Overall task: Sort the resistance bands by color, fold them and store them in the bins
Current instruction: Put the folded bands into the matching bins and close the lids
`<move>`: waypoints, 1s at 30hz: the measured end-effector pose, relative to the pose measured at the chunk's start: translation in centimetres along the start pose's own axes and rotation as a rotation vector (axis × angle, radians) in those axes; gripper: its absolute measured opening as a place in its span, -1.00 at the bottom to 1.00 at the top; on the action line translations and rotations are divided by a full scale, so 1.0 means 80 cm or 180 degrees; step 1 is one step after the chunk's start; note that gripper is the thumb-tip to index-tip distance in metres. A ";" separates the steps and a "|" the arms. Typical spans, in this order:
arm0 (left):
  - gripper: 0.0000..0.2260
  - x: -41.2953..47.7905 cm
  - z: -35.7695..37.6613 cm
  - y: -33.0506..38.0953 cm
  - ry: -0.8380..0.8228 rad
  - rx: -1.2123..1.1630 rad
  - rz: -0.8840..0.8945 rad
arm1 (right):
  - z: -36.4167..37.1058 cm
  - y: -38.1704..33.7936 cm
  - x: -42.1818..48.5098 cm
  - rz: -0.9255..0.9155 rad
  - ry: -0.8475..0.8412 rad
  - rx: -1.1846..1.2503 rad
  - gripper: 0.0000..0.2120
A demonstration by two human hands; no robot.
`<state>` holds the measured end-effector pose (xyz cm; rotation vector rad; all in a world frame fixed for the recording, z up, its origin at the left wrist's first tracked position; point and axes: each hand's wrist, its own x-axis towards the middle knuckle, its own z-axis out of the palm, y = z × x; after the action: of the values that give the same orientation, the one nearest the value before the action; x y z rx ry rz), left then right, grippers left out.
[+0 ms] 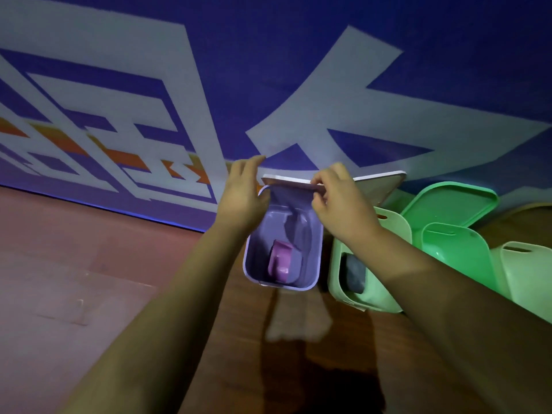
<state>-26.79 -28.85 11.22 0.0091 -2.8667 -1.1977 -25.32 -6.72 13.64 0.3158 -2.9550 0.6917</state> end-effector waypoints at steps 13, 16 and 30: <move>-0.78 0.007 0.006 0.005 -0.0119 0.0300 0.0486 | 0.005 0.015 -0.002 0.0339 -0.0073 -0.0433 -0.85; -0.80 -0.008 -0.010 0.007 0.0031 0.0304 0.0590 | -0.007 0.006 -0.019 0.0151 0.0054 -0.0367 -0.87; -0.92 -0.163 -0.005 -0.044 -0.0228 0.0913 0.0782 | 0.028 -0.007 -0.161 -0.0200 -0.0690 -0.0344 -0.87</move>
<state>-13.76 -31.33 8.61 -0.3730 -2.9626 -0.7543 -12.70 -5.86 10.15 0.5019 -3.1545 0.5182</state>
